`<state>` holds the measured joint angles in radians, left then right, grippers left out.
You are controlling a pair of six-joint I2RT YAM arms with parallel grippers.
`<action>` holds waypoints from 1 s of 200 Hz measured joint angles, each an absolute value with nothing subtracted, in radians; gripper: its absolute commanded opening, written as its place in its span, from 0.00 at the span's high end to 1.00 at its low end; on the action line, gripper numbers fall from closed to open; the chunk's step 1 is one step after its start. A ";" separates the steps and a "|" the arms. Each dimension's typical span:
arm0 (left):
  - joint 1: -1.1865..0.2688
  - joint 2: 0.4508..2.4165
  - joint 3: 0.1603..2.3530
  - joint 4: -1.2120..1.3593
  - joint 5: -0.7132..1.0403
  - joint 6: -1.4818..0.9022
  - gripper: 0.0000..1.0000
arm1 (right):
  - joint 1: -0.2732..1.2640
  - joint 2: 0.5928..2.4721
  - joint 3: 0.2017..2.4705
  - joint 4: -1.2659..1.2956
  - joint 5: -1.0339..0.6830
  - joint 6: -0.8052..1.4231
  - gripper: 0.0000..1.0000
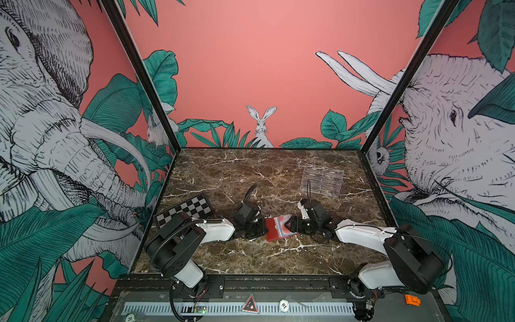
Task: Take the credit cards out of the card holder
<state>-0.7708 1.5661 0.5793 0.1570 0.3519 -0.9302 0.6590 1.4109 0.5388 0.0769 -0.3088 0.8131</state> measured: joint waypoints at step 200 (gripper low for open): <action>-0.783 1.586 0.589 0.183 0.347 -0.918 1.00 | 0.672 1.409 0.483 0.241 -0.359 0.895 0.31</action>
